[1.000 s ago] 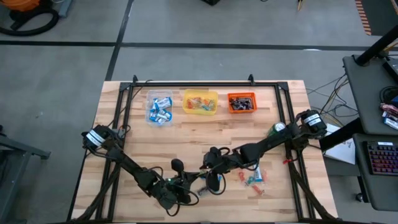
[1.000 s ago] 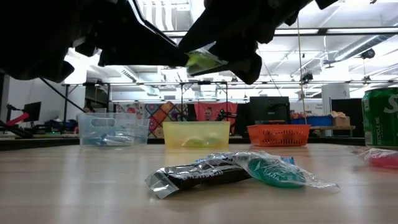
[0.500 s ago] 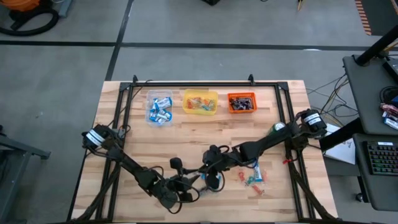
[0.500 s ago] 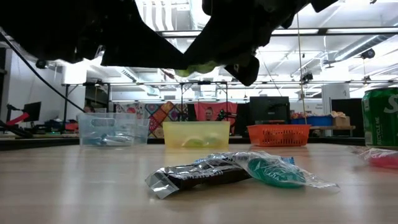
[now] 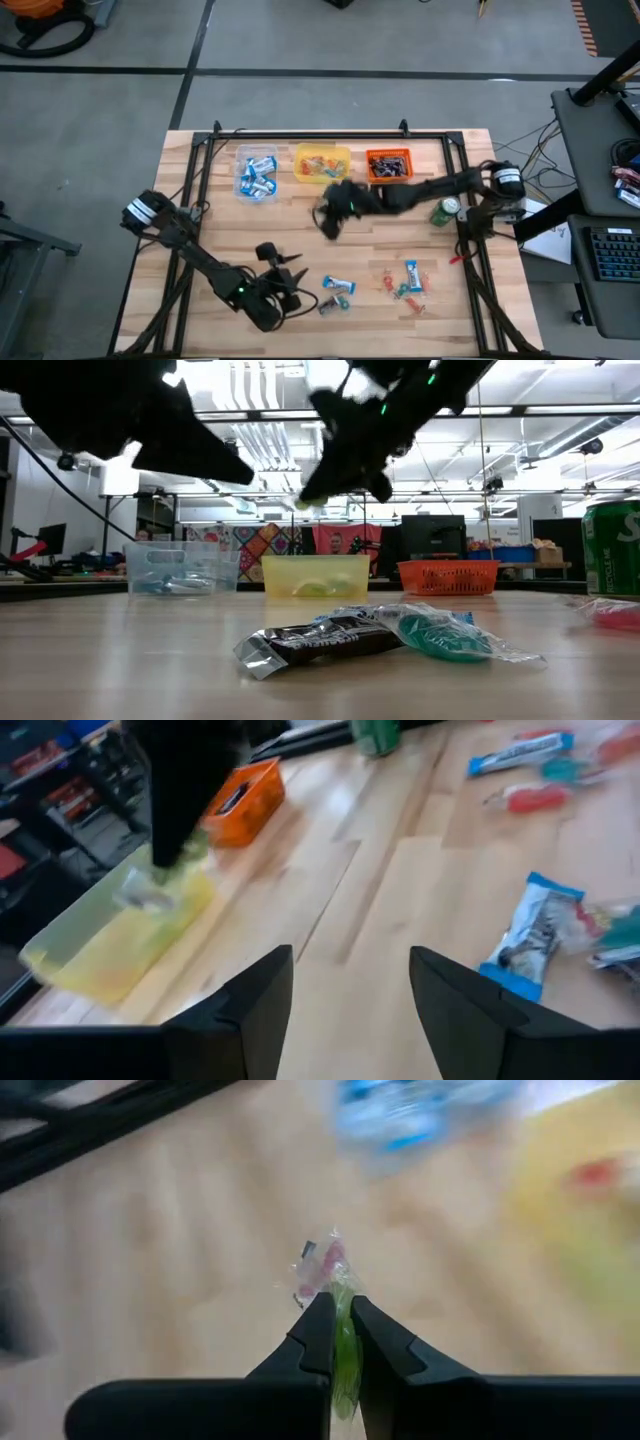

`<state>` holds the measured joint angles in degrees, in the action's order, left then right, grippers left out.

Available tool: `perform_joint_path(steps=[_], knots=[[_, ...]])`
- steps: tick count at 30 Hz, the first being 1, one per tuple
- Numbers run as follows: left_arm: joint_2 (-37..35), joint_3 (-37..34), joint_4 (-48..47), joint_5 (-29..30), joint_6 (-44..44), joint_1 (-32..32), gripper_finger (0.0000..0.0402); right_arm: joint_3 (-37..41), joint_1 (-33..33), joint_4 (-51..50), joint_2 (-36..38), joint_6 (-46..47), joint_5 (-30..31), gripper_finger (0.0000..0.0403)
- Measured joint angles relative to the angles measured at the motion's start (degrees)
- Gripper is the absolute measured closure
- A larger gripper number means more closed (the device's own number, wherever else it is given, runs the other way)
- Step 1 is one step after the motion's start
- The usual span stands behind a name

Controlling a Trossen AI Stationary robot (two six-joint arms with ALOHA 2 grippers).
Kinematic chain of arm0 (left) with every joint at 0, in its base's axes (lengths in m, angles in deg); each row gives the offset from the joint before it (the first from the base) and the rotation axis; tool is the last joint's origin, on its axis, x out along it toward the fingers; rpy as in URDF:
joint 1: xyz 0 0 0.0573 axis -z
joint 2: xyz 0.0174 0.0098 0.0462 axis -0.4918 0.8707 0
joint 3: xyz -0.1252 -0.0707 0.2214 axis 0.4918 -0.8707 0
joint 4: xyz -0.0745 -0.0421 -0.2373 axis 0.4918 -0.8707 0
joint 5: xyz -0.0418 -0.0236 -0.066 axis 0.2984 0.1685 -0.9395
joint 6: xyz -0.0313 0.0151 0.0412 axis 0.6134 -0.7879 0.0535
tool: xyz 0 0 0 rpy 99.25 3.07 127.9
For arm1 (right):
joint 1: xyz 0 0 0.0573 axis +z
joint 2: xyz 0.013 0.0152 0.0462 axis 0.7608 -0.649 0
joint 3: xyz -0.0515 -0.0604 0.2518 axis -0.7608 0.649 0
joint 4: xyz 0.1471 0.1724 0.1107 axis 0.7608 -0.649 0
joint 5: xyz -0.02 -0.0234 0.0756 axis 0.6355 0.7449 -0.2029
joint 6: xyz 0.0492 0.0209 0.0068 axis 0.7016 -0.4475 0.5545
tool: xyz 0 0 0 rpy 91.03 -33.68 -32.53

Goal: Sort candy
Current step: Put the green gummy into the yellow bin, then put the white chocolate into the transparent bin

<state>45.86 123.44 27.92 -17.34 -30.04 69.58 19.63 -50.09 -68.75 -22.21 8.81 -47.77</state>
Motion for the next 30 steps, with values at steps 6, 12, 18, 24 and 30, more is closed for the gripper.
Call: perform_joint_path(steps=[6,12,18,24,30], knots=[[-3.5,0.0,-12.3,0.3,10.2,0.1,0.0224,0.0,-12.8,1.7,-1.4,-1.6,3.0,0.0390],[-5.9,-0.1,-23.5,0.1,18.4,0.1,0.0235,0.0,-22.4,2.9,-3.7,-1.5,4.4,0.0390],[-7.4,-0.3,-33.7,-0.2,27.1,0.2,0.0240,-0.1,-25.0,3.5,-4.8,-1.5,3.7,0.0356],[-10.3,-0.8,-38.6,-1.7,27.4,1.3,0.0247,-0.1,-25.0,3.1,-4.8,-1.5,3.6,0.0287],[-16.8,-5.4,-37.1,-5.2,24.0,3.6,0.0247,-0.1,-24.8,3.0,-4.3,-1.0,0.0,0.0235]])
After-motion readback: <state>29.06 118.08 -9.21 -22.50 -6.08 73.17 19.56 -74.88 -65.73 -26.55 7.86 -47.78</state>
